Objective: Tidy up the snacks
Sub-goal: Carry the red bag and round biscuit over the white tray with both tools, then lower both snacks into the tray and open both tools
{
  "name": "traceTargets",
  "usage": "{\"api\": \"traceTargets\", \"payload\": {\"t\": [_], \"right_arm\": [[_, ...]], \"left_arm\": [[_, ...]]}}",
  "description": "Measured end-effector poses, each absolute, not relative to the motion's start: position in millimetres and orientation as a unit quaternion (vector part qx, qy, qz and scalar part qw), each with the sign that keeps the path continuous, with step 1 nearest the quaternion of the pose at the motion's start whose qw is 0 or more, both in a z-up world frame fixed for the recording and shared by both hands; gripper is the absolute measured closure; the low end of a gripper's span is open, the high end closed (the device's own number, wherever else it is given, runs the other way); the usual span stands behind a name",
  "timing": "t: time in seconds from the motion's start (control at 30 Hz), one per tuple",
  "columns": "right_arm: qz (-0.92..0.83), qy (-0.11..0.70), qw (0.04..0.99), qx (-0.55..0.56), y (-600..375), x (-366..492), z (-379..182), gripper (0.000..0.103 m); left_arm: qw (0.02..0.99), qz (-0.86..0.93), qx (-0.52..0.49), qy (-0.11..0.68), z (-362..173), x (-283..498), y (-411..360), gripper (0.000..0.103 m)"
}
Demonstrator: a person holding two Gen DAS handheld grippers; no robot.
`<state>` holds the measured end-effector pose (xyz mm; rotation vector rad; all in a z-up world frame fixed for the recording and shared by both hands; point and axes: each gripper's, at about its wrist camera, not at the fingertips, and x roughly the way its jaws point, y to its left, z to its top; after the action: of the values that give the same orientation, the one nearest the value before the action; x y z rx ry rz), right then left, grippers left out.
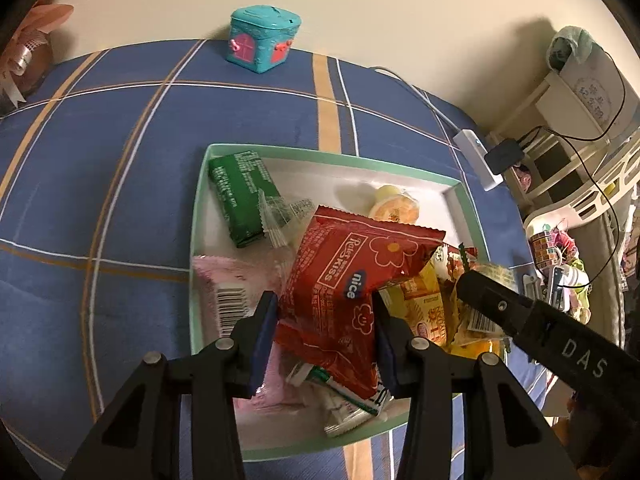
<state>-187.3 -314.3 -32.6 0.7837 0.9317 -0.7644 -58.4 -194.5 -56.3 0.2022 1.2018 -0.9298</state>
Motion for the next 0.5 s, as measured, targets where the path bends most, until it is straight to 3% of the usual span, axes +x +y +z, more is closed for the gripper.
{"api": "traceTargets", "payload": {"t": [0.4, 0.5], "right_arm": [[-0.350, 0.433, 0.750, 0.357, -313.7, -183.8, -35.3, 0.043], [-0.352, 0.433, 0.750, 0.355, -313.4, -184.2, -33.6, 0.043]], "left_arm": [[0.717, -0.426, 0.094, 0.544, -62.7, -58.7, -203.6, 0.056], [0.713, -0.429, 0.090, 0.547, -60.5, -58.5, -203.2, 0.050]]}}
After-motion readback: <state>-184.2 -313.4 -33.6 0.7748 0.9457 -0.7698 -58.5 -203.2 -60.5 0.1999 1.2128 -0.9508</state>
